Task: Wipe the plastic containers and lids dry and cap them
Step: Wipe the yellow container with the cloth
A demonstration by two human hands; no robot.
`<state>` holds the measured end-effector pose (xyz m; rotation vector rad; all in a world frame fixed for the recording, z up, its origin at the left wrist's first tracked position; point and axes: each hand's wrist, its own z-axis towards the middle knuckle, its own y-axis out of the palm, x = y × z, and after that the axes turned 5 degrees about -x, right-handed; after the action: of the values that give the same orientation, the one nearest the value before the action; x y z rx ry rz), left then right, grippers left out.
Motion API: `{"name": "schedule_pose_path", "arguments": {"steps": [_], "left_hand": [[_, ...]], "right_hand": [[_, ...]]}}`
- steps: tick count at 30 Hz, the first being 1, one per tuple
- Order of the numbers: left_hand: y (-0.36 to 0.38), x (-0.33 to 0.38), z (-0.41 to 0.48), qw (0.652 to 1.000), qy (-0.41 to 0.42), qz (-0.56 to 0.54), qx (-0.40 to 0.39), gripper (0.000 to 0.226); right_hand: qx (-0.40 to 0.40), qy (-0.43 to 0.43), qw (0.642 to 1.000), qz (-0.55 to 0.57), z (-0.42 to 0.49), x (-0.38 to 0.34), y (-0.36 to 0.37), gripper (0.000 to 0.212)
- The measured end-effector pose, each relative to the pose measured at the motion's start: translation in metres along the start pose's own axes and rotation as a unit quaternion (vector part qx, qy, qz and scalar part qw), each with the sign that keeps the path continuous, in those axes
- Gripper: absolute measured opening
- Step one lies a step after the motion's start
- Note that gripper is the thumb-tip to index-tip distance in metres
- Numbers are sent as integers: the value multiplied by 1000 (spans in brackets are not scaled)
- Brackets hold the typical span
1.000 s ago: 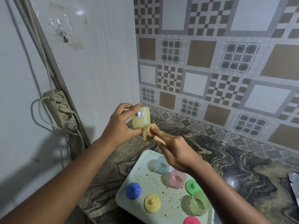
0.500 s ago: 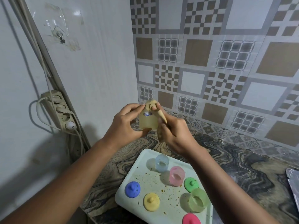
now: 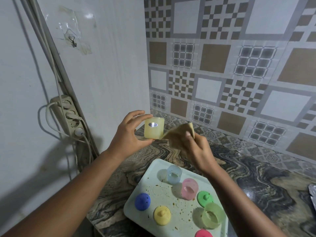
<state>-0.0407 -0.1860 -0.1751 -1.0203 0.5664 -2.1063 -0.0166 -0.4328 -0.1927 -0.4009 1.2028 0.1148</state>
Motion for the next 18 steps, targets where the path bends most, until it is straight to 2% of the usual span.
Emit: {"name": "schedule_pose_path", "arguments": {"steps": [3,9,13,15,18], "left_hand": [[7,-2,-5,1000,-19,-13,-5,77],[26,-2,-9,995,-46,-85,-11,77],[36,-12,-7,983,-92,-153,-38,91],[39,-20,-4,973,-123,-186,-54,93],[46,-40,2,966,-155,-197,-55,85]], "right_hand": [[1,30,999,27,17,-11,-1,54],[-45,65,996,39,34,-20,8,41],[-43,81,995,30,47,-5,16,35],[-43,90,995,29,56,3,21,35],[-54,109,992,18,79,22,32,44]]}}
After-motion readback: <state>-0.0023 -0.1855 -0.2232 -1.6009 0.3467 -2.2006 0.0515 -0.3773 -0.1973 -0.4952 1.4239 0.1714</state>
